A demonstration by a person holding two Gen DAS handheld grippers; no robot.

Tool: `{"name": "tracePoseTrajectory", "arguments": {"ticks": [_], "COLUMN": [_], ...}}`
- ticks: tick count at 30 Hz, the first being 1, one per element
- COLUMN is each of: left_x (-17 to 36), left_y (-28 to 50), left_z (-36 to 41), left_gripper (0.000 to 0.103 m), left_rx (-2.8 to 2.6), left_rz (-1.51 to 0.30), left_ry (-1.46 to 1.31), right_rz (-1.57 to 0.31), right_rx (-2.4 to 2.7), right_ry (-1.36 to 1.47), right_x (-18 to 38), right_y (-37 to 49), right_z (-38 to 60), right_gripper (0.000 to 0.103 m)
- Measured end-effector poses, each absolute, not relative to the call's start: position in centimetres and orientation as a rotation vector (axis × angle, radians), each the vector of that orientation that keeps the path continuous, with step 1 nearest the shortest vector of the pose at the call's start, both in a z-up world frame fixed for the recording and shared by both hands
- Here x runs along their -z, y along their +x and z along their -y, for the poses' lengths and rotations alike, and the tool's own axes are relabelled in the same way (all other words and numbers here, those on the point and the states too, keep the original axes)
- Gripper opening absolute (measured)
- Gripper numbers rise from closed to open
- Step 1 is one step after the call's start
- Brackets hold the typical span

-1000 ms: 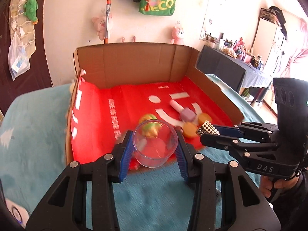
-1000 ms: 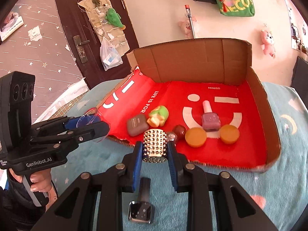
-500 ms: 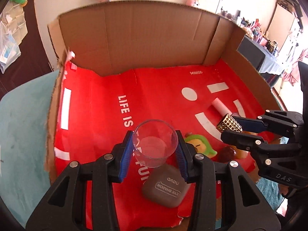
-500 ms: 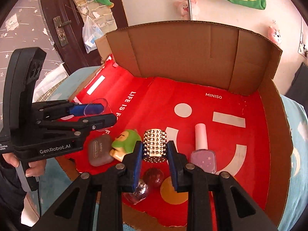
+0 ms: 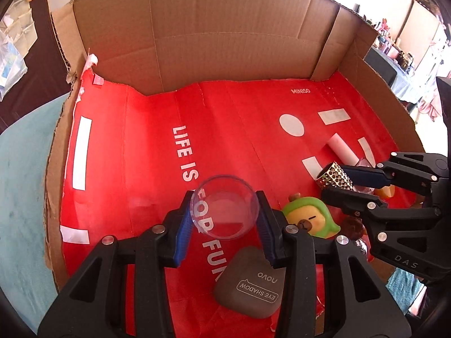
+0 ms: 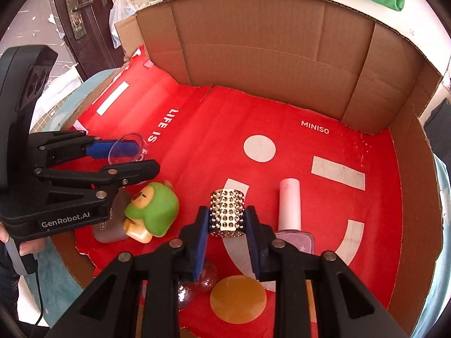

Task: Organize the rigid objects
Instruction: 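Carry the clear cup with the left tool into the box while the right tool carries the studded cylinder, then open both tools to release the cup and cylinder inside the box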

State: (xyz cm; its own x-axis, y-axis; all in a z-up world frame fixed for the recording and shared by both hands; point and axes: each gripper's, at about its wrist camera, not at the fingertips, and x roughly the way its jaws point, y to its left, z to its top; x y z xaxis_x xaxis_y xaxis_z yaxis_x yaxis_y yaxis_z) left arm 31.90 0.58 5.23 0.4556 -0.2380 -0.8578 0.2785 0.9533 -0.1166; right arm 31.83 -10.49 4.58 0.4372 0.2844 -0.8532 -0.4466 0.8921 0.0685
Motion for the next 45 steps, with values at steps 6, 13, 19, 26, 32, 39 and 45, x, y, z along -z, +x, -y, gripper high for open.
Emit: {"name": "tracePoseTrajectory", "arguments": {"ticks": [6,13,19,26,32,39,45], "left_x": [-5.2,-5.2,-5.4,-5.6,-6.3,-8.3,-10.7], "left_y": [31.8,31.7,31.6,31.5,30.9,29.0,26.1], "left_z": [-0.7,-0.8,-1.0,-1.6,-2.0,-2.4,-2.0], "left_gripper": [0.039,0.039,0.047,0.051,0.06,0.07,0.075], "left_rx": [0.315,0.328,0.333,0.32,0.313,0.28,0.266], "left_rz": [-1.053,-1.054,-1.05,-1.044,-1.029,-0.964,-0.863], "left_ry": [0.029,0.029,0.019,-0.008,-0.033,-0.089,-0.062], "right_rz": [-1.026,-1.03,-1.036,-1.038,-1.03,-1.0,-0.944], "right_rx": [-0.457,-0.459,-0.459,-0.459,-0.46,-0.451,-0.439], "right_ry": [-0.185,-0.19,-0.19,-0.188,-0.183,-0.16,-0.149], "right_x": [-4.6,-4.5,-4.5,-4.5,-4.9,-6.3,-8.5], "right_y": [31.9,31.9,32.0,32.0,31.7,30.7,28.5], "right_z": [10.3,10.2,10.2,10.2,10.5,11.6,13.0], "right_gripper": [0.028,0.028,0.029,0.032,0.038,0.042,0.05]}}
